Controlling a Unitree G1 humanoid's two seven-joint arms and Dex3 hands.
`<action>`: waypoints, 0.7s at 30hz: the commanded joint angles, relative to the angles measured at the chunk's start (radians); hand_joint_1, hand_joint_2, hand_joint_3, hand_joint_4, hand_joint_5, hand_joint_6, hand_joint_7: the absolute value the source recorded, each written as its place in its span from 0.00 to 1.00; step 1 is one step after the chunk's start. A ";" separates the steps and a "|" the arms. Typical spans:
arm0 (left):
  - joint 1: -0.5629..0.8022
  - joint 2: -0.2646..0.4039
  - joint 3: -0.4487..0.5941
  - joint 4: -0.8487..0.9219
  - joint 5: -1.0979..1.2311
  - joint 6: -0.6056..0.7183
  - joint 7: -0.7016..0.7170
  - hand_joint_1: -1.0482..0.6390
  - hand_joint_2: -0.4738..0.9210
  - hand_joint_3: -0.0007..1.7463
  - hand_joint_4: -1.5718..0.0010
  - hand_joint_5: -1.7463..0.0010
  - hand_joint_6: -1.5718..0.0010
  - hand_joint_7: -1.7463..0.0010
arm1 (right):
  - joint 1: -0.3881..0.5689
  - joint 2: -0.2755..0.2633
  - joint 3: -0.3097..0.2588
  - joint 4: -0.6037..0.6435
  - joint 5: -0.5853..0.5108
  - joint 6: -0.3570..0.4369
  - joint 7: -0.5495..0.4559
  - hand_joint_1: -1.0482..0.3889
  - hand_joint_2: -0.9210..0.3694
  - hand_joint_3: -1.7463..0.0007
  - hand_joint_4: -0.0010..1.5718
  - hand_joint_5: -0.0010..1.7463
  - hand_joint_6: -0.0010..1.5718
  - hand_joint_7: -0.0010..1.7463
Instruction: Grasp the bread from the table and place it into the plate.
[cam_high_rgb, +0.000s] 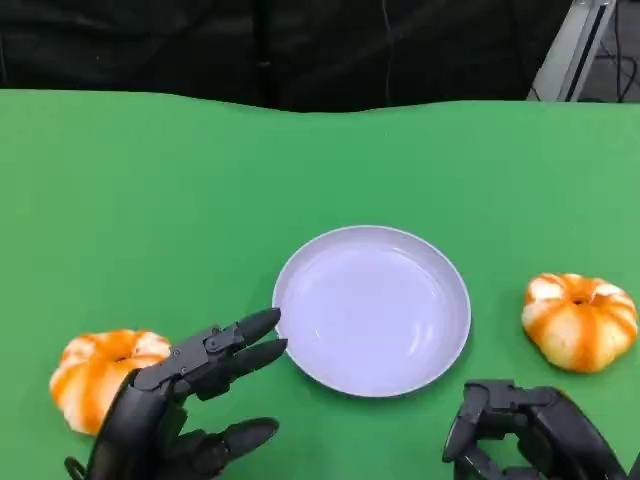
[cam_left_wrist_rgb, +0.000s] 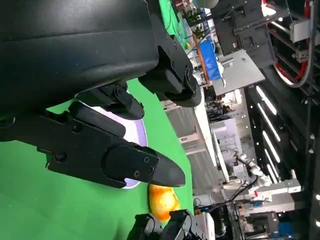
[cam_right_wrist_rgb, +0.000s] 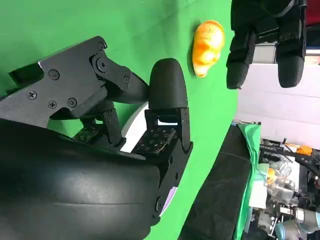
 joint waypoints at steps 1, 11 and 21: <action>0.014 0.033 0.024 -0.053 0.047 -0.003 0.049 0.24 1.00 0.08 0.60 1.00 0.65 1.00 | 0.002 -0.010 -0.007 0.000 0.004 -0.013 -0.003 0.67 0.23 0.46 0.54 0.83 0.55 0.68; 0.040 0.065 0.039 -0.135 0.124 0.018 0.126 0.23 1.00 0.07 0.59 1.00 0.64 1.00 | 0.007 -0.012 -0.005 -0.007 0.002 -0.006 -0.004 0.67 0.22 0.46 0.54 0.83 0.55 0.68; 0.041 0.100 0.074 -0.162 0.166 0.012 0.175 0.24 1.00 0.06 0.60 1.00 0.62 0.99 | 0.004 -0.010 -0.006 0.003 0.003 -0.013 -0.004 0.67 0.22 0.46 0.54 0.83 0.55 0.67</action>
